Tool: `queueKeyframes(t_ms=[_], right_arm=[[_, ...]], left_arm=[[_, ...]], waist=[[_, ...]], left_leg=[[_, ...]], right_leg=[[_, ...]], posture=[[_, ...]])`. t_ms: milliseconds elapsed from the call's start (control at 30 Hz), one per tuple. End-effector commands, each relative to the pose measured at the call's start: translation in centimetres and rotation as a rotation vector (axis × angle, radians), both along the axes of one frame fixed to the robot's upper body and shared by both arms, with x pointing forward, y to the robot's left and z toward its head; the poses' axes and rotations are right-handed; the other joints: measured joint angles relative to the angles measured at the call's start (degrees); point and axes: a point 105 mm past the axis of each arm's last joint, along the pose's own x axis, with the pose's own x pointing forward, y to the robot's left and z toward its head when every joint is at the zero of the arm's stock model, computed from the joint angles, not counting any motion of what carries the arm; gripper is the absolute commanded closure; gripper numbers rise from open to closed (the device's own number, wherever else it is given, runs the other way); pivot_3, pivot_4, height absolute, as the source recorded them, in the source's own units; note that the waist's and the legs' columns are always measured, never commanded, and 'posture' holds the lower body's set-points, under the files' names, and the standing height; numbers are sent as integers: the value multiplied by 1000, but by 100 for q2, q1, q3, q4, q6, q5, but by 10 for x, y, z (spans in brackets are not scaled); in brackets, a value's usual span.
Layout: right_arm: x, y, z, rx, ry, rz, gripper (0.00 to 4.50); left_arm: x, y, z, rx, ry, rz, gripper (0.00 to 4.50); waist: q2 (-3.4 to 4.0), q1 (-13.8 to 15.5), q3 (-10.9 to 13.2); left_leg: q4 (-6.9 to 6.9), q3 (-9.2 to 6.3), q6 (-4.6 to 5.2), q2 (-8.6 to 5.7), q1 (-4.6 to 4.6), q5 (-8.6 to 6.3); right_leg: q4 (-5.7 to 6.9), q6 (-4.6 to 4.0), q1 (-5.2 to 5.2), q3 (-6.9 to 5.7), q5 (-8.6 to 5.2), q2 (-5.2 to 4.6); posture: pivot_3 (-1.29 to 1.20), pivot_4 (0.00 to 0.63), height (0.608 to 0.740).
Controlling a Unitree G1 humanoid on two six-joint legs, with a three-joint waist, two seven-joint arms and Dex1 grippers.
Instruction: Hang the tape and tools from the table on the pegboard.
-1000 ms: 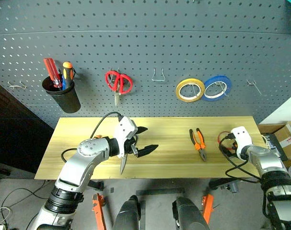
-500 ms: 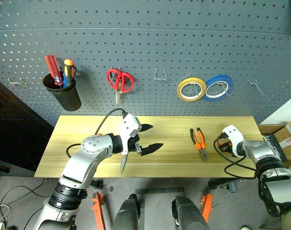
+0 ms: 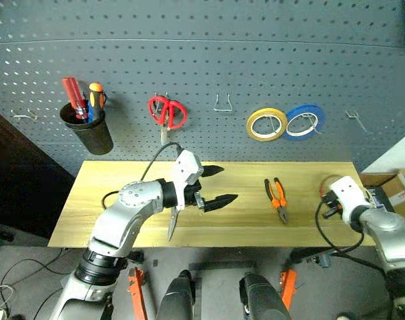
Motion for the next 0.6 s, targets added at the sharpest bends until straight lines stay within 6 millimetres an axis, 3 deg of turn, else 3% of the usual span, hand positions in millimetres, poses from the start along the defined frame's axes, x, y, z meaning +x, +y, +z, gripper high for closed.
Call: queueKeyframes(t_ms=[33, 167, 333, 600], right_arm=[[-28, 28, 64, 40, -320, -33, 4468], [-31, 47, 101, 211, -487, -62, 4468], [-6, 31, 130, 317, -580, -110, 4468], [50, 6, 126, 404, -543, -113, 4468]], left_arm=[[-3, -11, 16, -29, -66, -49, 7], [1, -18, 21, -48, -88, -63, 7], [5, -25, 26, -75, -107, -68, 7], [9, -29, 31, -90, -132, -54, 7]], waist=[[-2, 2, -2], [-1, -130, -2], [-2, -138, -2], [-2, -116, -2]], left_leg=[[-2, -13, -1, 12, 2, -1], [5, 6, -5, 10, 3, 2], [15, 35, 6, 2, 11, 10], [2, 77, 10, 3, 9, 8]], right_leg=[[0, -1, 5, -16, -4, 10], [0, 6, 3, 4, 1, 8], [-1, 20, 1, 40, 24, 6], [-2, -2, -20, 74, 41, 6]], posture=[[-166, 218, 740], [-183, 219, 740], [-182, 213, 740], [-154, 203, 740]])
